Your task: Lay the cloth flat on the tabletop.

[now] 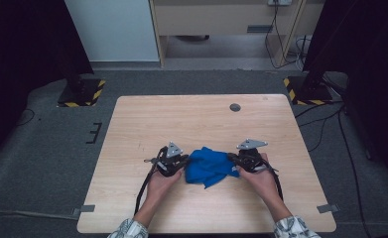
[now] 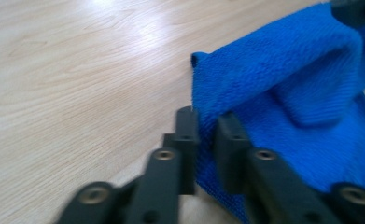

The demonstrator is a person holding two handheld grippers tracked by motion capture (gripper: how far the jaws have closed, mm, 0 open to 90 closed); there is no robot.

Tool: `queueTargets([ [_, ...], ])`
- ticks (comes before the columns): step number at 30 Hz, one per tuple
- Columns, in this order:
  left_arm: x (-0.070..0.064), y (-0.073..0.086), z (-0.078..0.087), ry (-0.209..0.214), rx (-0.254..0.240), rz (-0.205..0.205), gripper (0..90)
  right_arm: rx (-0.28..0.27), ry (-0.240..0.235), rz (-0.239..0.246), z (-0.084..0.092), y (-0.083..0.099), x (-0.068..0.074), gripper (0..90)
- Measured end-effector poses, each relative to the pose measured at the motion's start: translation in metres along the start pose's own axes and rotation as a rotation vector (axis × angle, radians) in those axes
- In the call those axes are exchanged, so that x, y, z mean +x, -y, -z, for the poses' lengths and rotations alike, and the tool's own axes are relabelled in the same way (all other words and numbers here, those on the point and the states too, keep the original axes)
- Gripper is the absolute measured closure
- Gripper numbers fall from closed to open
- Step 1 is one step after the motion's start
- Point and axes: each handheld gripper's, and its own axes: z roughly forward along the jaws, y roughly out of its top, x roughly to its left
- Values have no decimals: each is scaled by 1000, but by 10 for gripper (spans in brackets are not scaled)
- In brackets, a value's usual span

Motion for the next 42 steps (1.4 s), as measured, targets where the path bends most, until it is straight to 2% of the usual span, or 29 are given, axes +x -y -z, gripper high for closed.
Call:
queueTargets([
  [2, -1, 0, 2, -19, -10, -17, 669, 5, 12, -12, -5, 2, -8, 875],
  [3, -1, -1, 6, -17, -28, 4, 621, 15, 12, -21, -7, 4, -10, 869],
  [4, -1, -1, 9, 3, -51, 30, 614, 24, 6, -36, -10, 6, -13, 858],
  [5, -3, -2, 13, 6, -64, 31, 611, 30, 5, -39, -12, 7, -16, 844],
  [7, -8, -4, 20, -10, -70, -1, 567, 26, 16, -52, -14, 8, -19, 805],
  [9, -12, -4, 29, 4, -95, -2, 564, 9, 13, -74, -11, 7, -20, 739],
  [11, -15, -5, 35, -19, -93, -32, 543, -18, 10, -66, -5, 5, -18, 670],
  [12, -16, -4, 36, -22, -95, -35, 523, -40, 18, -61, 0, 4, -16, 607],
  [14, -21, -2, 39, -25, -92, -45, 516, -62, 20, -68, 6, 3, -13, 518],
  [17, -28, 0, 39, -16, -84, -54, 508, -92, 34, -44, 15, 2, -5, 403],
  [18, -30, 1, 37, -8, -75, -60, 508, -97, 34, -32, 17, 2, -2, 415],
  [20, -36, 2, 34, 10, -49, -76, 533, -116, 29, 10, 22, 1, 4, 498],
  [22, -40, 2, 30, 29, -45, -81, 540, -136, -10, 32, 24, 0, 11, 592],
  [24, -44, 3, 26, 28, -42, -98, 532, -144, -39, 57, 20, -2, 20, 617],
  [29, -41, 6, 23, 1, -40, -105, 507, -135, -80, 115, 6, -7, 39, 532],
  [33, -38, 7, 24, -7, -59, -78, 489, -138, -95, 121, -2, -13, 47, 435],
  [34, -38, 8, 23, -8, -53, -83, 490, -142, -107, 117, -4, -15, 49, 425],
  [37, -37, 8, 23, -5, -48, -81, 488, -138, -120, 151, -10, -20, 57, 434],
  [38, -37, 8, 23, -5, -49, -83, 488, -133, -128, 159, -12, -21, 59, 473],
  [40, -38, 8, 23, -2, -51, -92, 487, -128, -137, 201, -14, -22, 63, 678],
  [41, -38, 8, 23, 1, -52, -94, 485, -127, -133, 206, -15, -23, 64, 763],
  [42, -39, 8, 23, 4, -52, -97, 483, -125, -134, 190, -15, -25, 62, 823],
])
